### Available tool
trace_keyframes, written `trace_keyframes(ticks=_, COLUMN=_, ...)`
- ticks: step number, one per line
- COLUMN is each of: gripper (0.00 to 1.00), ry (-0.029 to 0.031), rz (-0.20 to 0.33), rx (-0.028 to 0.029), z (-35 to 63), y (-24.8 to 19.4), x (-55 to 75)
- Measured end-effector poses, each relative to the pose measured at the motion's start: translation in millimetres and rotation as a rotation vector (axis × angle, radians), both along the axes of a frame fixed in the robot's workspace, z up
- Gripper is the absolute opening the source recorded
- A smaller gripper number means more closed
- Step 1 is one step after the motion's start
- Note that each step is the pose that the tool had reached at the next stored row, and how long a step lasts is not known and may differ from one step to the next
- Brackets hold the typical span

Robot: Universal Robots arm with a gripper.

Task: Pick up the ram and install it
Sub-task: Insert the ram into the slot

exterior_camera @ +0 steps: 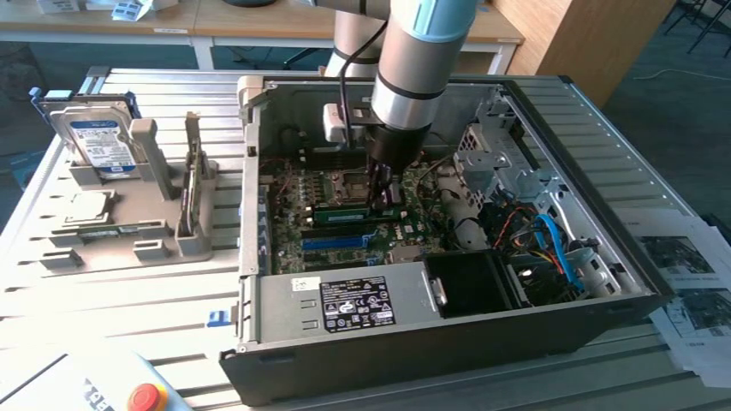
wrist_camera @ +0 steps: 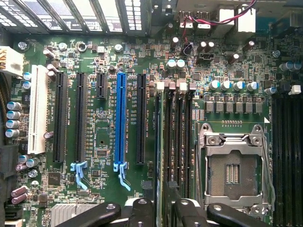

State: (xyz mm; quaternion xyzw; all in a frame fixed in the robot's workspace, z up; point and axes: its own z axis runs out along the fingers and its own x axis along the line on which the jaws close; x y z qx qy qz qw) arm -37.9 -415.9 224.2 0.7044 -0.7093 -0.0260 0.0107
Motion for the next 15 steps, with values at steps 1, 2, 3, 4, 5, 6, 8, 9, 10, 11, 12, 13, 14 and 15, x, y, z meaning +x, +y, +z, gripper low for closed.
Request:
trace_keyframes(ticks=1, gripper=0.25, ry=0.0001, rz=0.0, rx=-0.0001, z=0.0, y=0.0, x=0.0)
trace_keyframes(ticks=2, gripper=0.25, ry=0.0, rz=0.0, rx=-0.0001, z=0.1, y=0.0, x=0.0)
trace_keyframes(ticks=3, gripper=0.25, ry=0.0001, rz=0.0, rx=-0.0003, z=0.7, y=0.0, x=0.0)
trace_keyframes(ticks=4, gripper=0.25, ry=0.0001, rz=0.0, rx=-0.0001, z=1.5, y=0.0, x=0.0)
trace_keyframes(ticks=5, gripper=0.25, ry=0.0, rz=0.0, rx=-0.0001, z=2.8, y=0.0, x=0.0)
trace_keyframes(ticks=6, gripper=0.25, ry=0.0, rz=0.0, rx=-0.0001, z=4.2, y=0.0, x=0.1)
trace_keyframes(ticks=8, gripper=0.25, ry=0.0, rz=0.0, rx=0.0, z=7.8, y=0.0, x=0.3)
trace_keyframes(ticks=9, gripper=0.25, ry=0.0, rz=0.0, rx=0.0, z=9.7, y=0.0, x=0.3)
trace_keyframes(ticks=10, gripper=0.25, ry=0.0, rz=0.0, rx=0.0, z=11.7, y=0.0, x=0.3)
trace_keyframes(ticks=11, gripper=0.25, ry=0.0, rz=0.0, rx=0.0, z=13.9, y=0.0, x=0.4)
trace_keyframes(ticks=12, gripper=0.25, ry=0.0, rz=0.0, rx=-0.0001, z=16.4, y=0.0, x=0.4)
trace_keyframes(ticks=13, gripper=0.25, ry=0.0, rz=0.0, rx=-0.0001, z=18.8, y=0.0, x=0.4)
trace_keyframes(ticks=14, gripper=0.25, ry=0.0, rz=0.0, rx=-0.0001, z=21.5, y=0.0, x=0.5)
trace_keyframes(ticks=15, gripper=0.25, ry=0.0001, rz=0.0, rx=-0.0001, z=24.3, y=0.0, x=0.5)
